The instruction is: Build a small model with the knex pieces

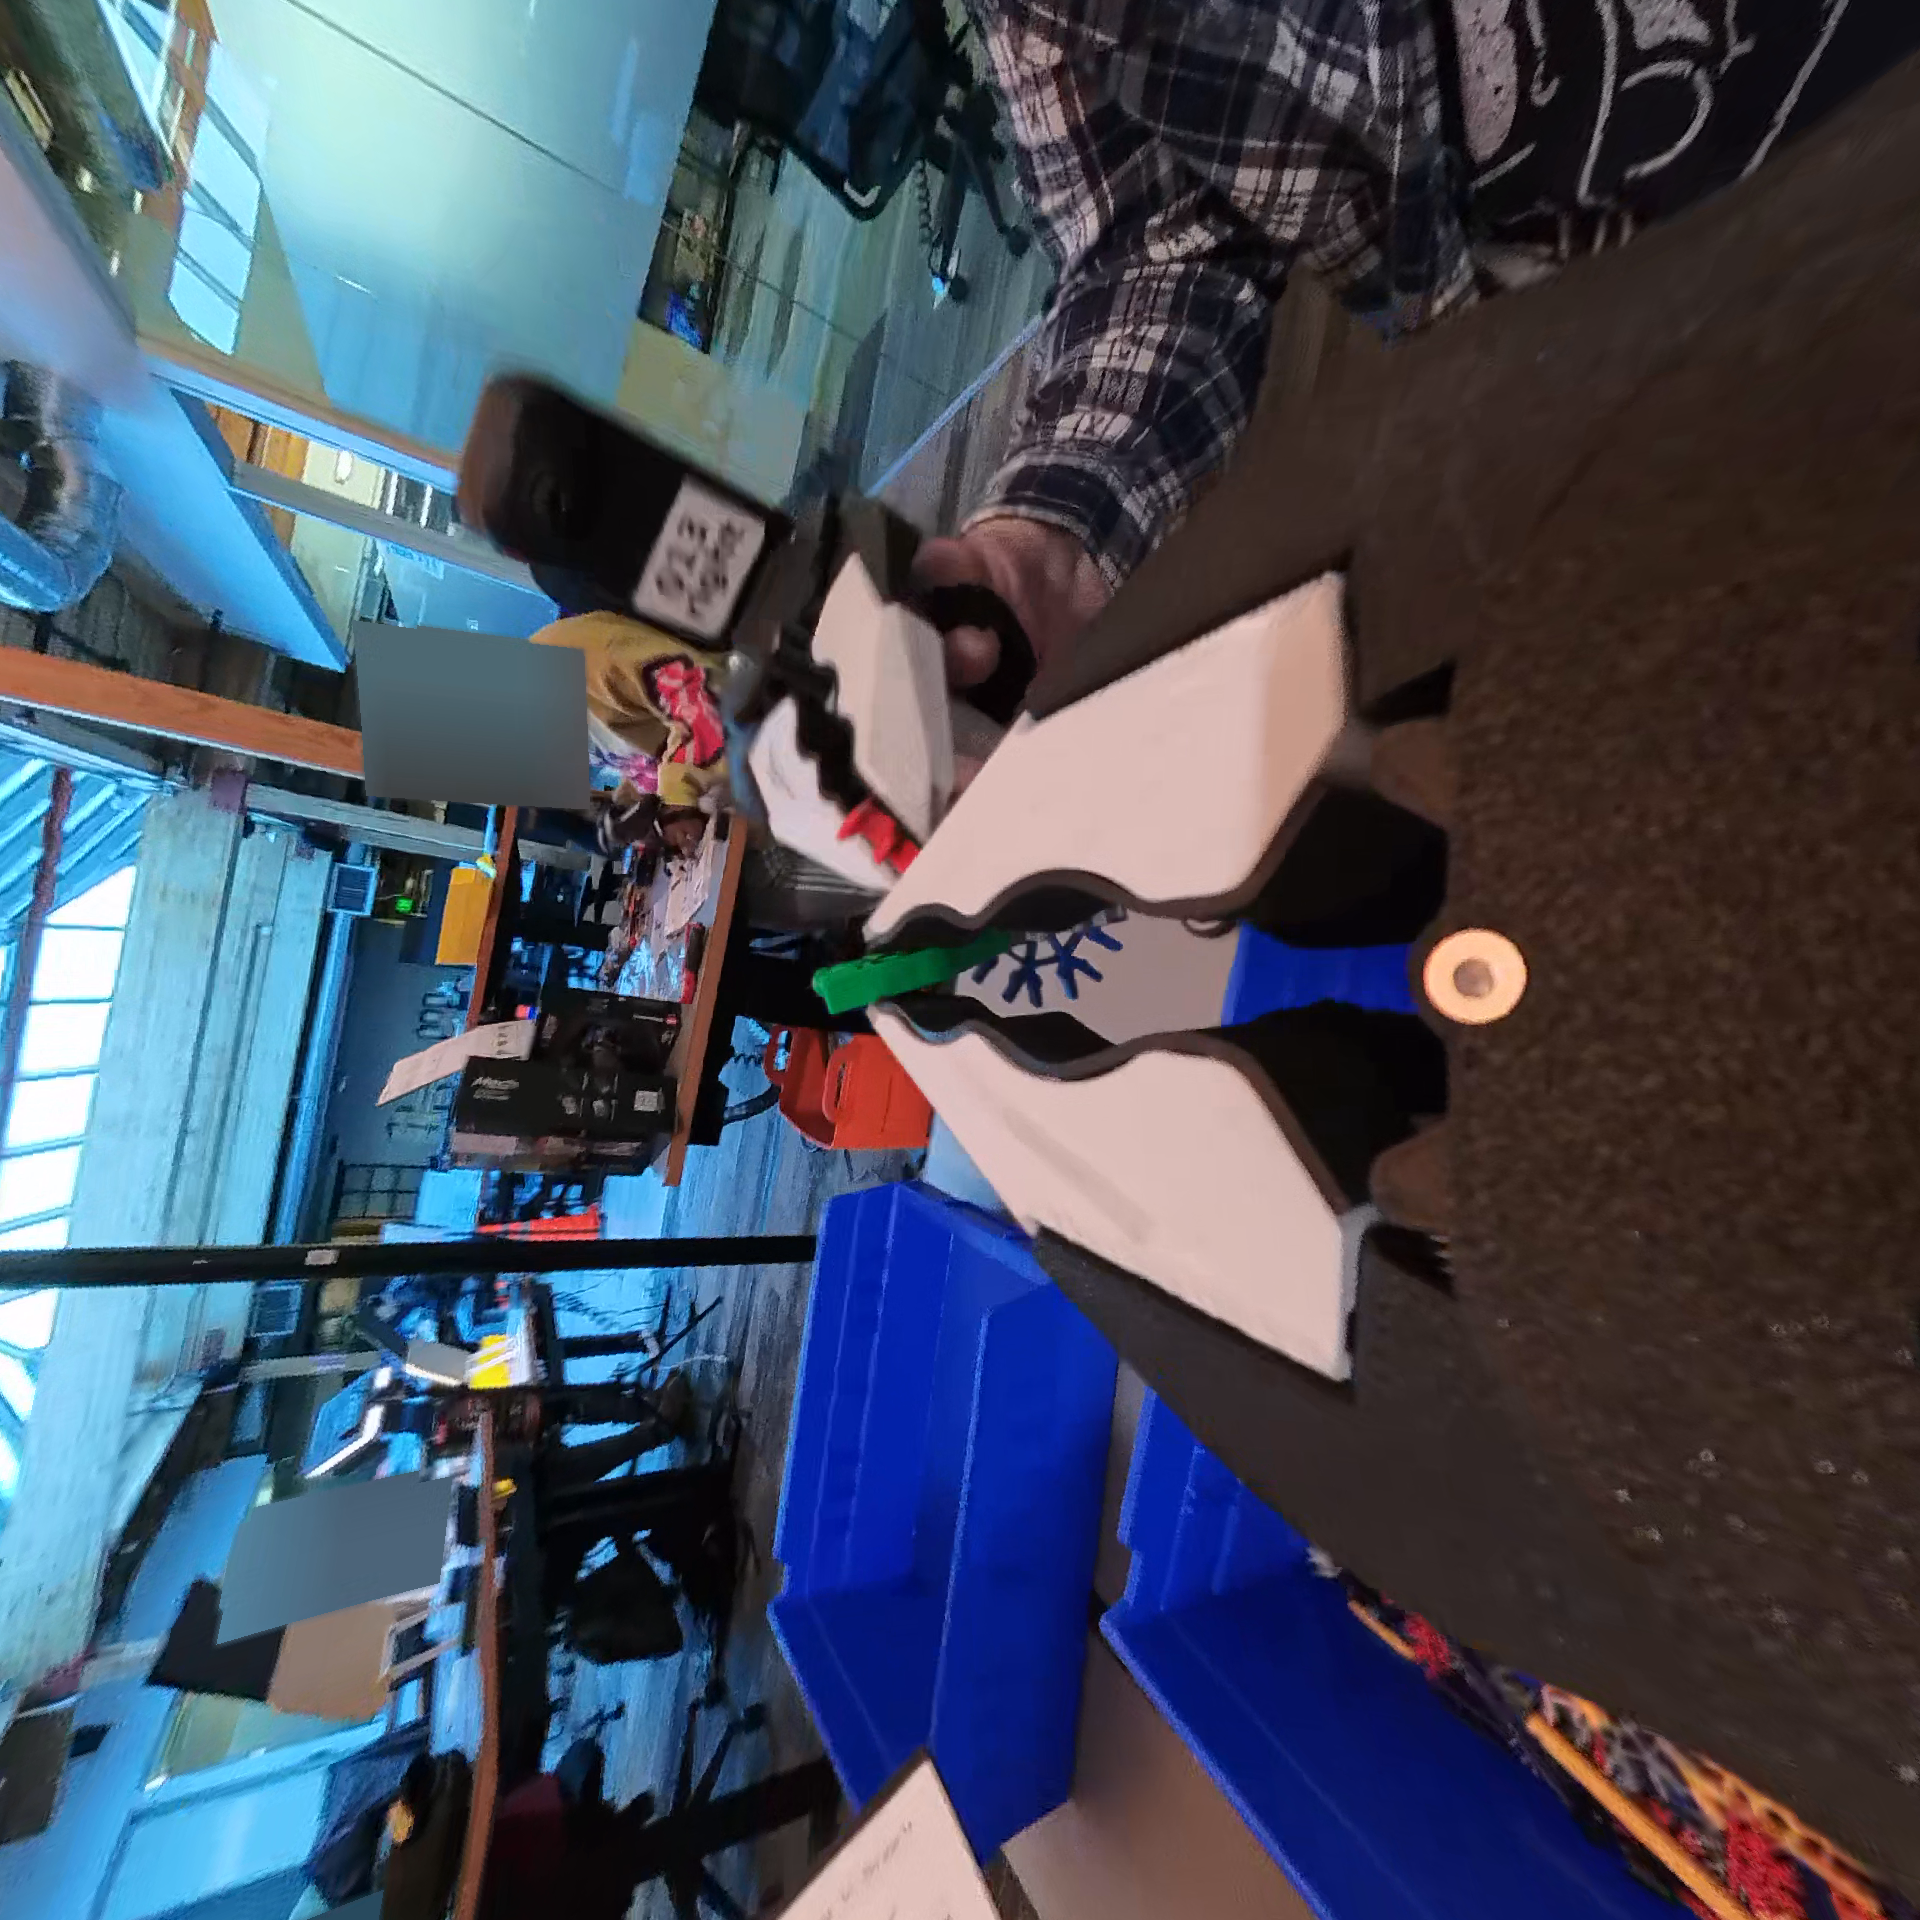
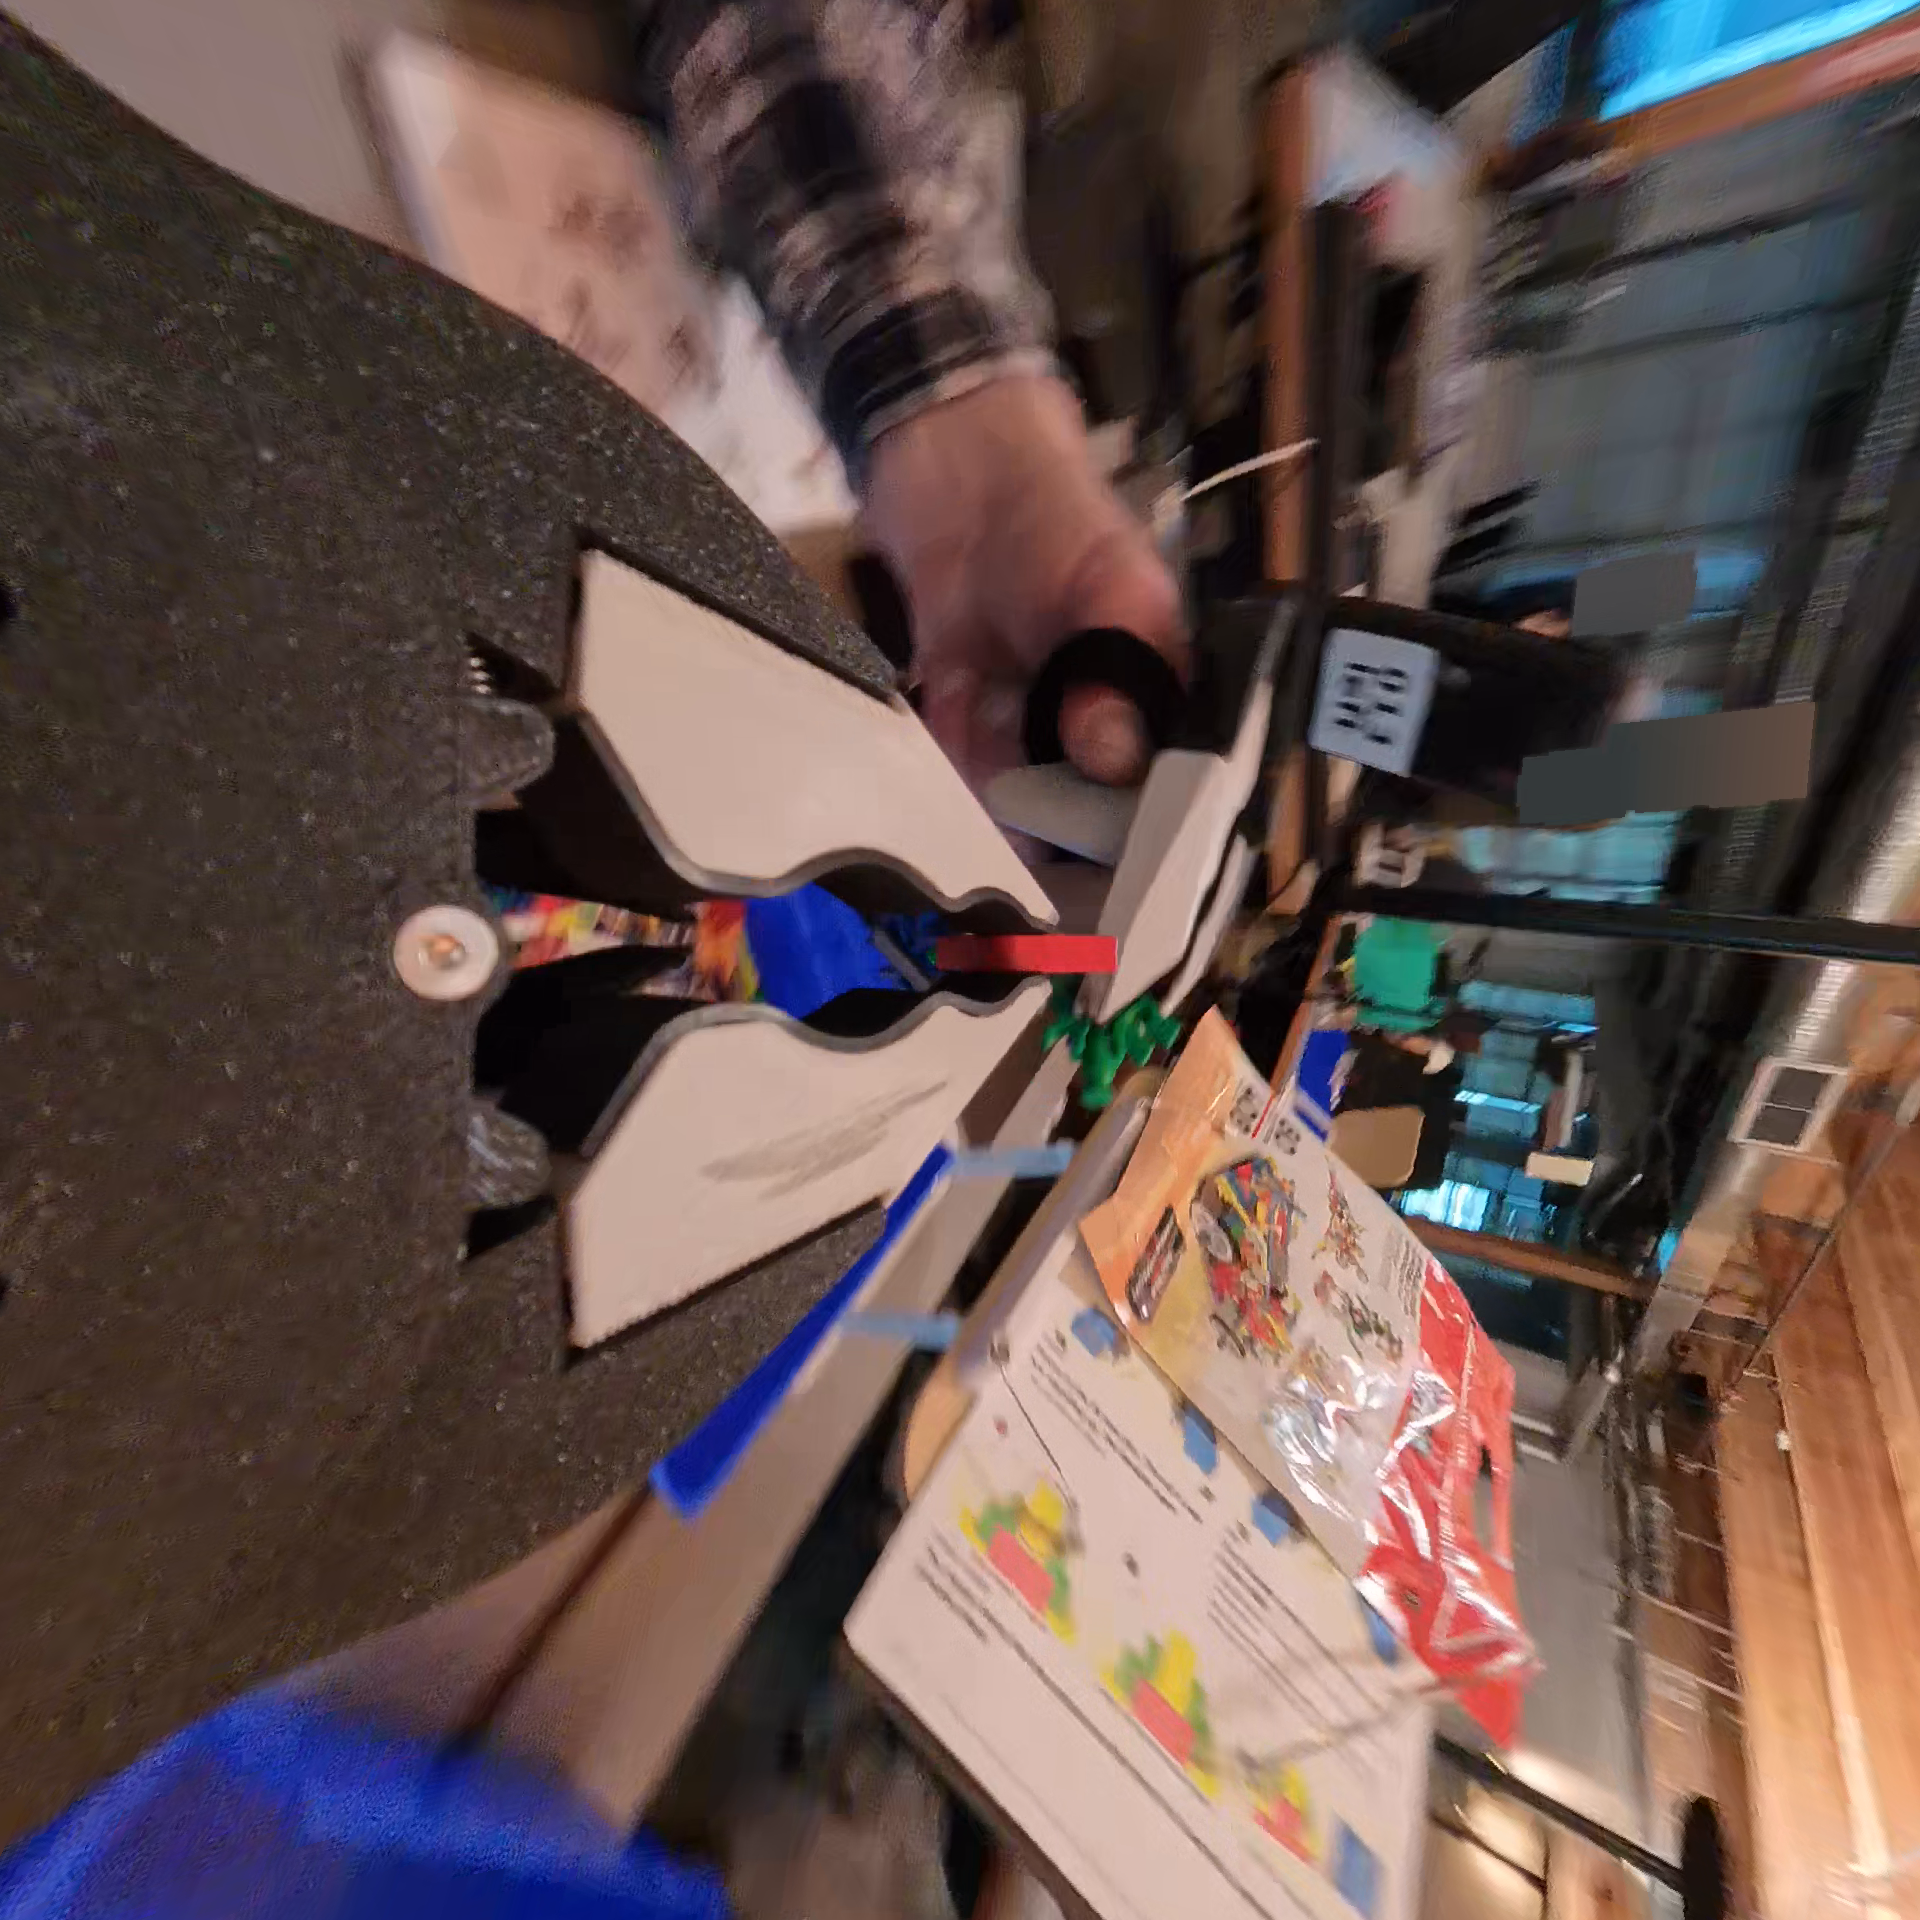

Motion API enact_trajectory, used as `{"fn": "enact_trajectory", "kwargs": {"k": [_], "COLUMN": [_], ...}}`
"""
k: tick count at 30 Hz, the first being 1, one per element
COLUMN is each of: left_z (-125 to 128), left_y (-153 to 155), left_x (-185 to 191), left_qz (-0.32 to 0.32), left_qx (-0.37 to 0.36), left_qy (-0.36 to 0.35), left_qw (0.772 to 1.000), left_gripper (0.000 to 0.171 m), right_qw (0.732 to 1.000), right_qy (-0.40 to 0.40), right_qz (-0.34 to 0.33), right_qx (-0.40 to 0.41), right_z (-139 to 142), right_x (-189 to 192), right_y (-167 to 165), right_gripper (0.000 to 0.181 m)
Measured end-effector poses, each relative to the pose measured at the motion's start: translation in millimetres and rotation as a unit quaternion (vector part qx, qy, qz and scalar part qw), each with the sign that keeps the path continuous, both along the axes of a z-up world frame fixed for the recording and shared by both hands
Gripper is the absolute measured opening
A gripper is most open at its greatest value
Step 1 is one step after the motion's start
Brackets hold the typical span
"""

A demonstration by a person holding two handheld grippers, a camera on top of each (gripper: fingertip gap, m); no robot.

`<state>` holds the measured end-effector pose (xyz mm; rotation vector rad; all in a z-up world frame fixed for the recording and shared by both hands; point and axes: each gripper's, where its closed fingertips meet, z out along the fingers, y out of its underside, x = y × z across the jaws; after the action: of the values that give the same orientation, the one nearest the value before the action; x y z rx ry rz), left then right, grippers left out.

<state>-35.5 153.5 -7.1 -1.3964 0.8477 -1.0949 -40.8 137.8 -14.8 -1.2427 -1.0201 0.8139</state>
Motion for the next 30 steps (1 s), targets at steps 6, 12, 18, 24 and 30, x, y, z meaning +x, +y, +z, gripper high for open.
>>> {"fn": "enact_trajectory", "kwargs": {"k": [6,12,18,24,30], "left_z": [6,10,18,6,12], "left_y": [-13,-16,-12,-20,-15], "left_x": [9,8,1,12,6], "left_qz": [0.008,-0.001,0.025,0.007,0.016], "left_qx": [0.069,0.069,0.08,0.086,0.085], "left_qy": [0.027,0.012,0.007,0.055,0.028], "left_qw": [0.997,0.998,0.996,0.995,0.996], "left_gripper": [0.002,0.003,0.003,0.003,0.03], "right_qw": [0.964,0.962,0.977,0.99,0.985], "right_qy": [0.143,0.144,0.118,0.072,0.113], "right_qz": [0.074,0.087,0.045,0.005,0.021], "right_qx": [-0.21,-0.214,-0.172,-0.119,-0.13], "right_z": [3,6,6,7,25], "right_x": [14,11,18,16,21], "right_y": [16,10,8,9,8], "right_gripper": [0.003,0.005,0.016,0.007,0.004]}}
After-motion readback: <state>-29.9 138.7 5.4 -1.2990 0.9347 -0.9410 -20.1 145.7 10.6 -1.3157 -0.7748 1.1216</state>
